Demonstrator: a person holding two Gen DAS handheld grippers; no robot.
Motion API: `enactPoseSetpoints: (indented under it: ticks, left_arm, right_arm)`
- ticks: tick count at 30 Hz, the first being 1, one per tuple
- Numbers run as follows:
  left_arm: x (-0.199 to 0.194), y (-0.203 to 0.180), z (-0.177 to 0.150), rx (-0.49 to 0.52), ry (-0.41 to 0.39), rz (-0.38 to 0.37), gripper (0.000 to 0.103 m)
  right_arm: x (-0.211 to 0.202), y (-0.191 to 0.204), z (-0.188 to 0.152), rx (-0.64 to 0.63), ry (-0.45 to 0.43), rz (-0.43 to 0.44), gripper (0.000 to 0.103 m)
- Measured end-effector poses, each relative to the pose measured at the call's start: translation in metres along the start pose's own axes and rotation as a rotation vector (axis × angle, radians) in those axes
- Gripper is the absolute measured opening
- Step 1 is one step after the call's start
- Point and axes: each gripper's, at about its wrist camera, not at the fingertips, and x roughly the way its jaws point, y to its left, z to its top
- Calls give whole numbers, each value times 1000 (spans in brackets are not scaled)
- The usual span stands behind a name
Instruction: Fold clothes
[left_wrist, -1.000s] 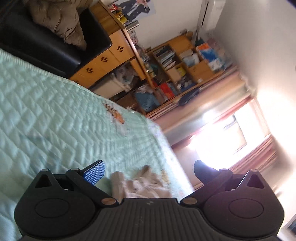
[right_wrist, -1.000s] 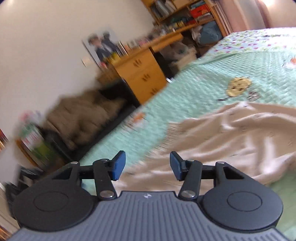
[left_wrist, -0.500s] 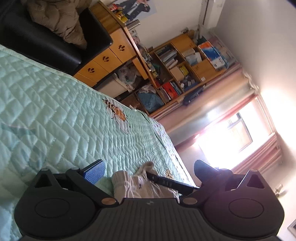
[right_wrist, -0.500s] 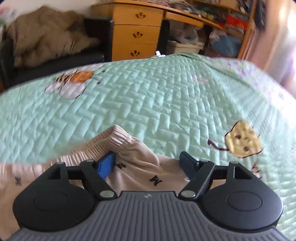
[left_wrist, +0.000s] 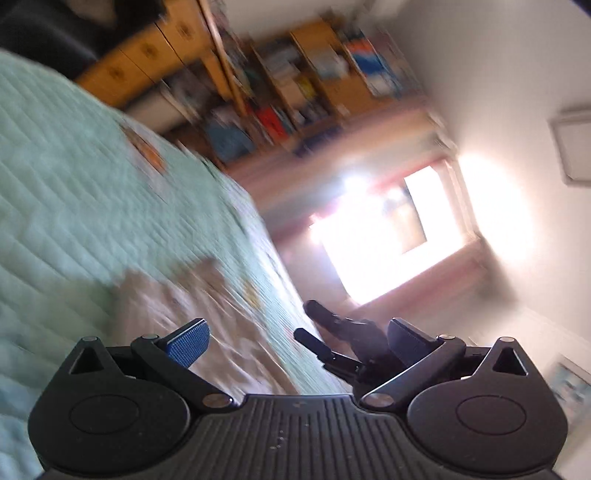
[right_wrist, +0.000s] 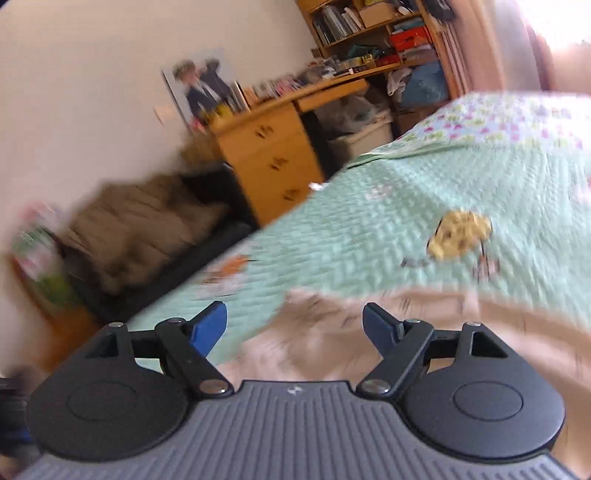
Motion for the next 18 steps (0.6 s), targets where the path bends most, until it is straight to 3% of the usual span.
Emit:
enactPoseSetpoints:
  ticks: [4,7,13,18]
  left_arm:
    - [16,12,-11,-42,46,181,101]
    - [15,16,-11,-50,27,180,101]
    - [16,-20,-23,151,2,320,101]
    - [2,-83,-44,322,-8,254,102]
  right_arm:
    - [-71,-26,-45,279,-5,87,82]
    - [-118,-35,-92,377,-28,7,82]
    - [-238,-28,-164,361,-150,-147,82]
    - [-329,-33,-199,324,-238,-338,85]
